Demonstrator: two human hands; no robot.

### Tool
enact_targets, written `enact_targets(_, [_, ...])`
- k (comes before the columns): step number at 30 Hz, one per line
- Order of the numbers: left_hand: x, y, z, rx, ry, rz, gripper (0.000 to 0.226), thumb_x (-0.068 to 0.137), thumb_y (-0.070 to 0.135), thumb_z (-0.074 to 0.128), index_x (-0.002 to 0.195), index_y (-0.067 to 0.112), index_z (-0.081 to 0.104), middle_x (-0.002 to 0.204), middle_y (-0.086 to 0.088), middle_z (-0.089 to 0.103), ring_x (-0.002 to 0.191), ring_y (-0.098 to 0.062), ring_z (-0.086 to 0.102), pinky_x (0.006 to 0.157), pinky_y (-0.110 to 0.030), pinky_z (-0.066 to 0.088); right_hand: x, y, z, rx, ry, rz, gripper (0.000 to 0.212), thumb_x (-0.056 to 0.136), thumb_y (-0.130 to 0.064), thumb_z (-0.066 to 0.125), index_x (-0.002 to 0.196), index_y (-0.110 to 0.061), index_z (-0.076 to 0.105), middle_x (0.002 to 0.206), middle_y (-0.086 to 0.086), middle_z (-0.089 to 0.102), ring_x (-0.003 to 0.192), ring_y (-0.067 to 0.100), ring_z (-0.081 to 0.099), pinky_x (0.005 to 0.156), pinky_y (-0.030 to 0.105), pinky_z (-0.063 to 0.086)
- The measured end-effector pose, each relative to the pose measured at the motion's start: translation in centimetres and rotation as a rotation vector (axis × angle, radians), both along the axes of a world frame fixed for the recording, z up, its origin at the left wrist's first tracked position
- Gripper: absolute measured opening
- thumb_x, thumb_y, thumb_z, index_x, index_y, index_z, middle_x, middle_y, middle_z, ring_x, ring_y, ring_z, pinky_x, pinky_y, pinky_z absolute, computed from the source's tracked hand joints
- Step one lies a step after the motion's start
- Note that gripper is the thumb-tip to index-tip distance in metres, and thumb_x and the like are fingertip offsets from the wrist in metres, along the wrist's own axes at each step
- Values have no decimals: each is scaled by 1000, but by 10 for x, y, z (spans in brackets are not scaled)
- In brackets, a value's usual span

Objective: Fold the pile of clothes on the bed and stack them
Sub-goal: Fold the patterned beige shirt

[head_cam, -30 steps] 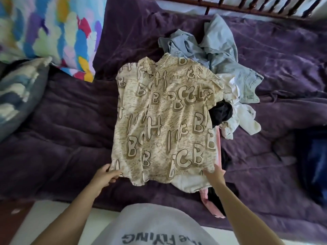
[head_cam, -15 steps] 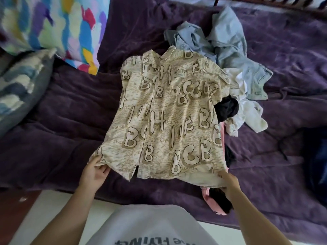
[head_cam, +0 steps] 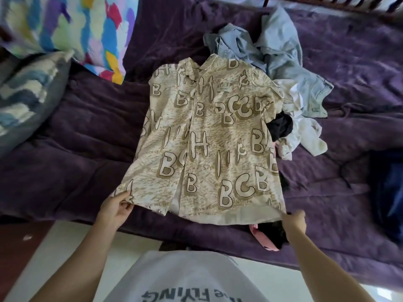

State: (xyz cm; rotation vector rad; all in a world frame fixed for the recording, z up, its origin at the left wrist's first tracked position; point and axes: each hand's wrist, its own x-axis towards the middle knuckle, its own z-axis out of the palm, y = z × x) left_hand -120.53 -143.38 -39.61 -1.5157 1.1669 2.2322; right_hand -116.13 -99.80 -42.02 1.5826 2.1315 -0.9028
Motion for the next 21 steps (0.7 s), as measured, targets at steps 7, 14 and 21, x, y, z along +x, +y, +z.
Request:
enact_targets(7, [0,-5,-2,-301,73,-113,27,84,-13,53,77,13,55,59,3,67,58,-8,62,62,-20,48,-25,-84,-16,323,-170,1272,70,86,-3,46,146,-26,17,153,11,10,142,30,11,110,40,25])
enact_targets(14, [12,-11,-24,-632,-14,-541,78,78,-2,71,142,17,31,120,-4,51,112,-19,49,100,-42,40,-40,-120,-29,379,-80,1519,65,70,-6,72,130,-14,50,133,18,46,120,32,49,92,41,47])
enact_targets(21, [15,-10,-31,-606,17,-432,69,80,-13,59,139,16,38,121,-11,56,102,-18,52,69,-27,45,-42,-227,-18,-333,51,1274,38,96,-34,44,129,-14,48,113,6,62,102,26,59,80,30,44])
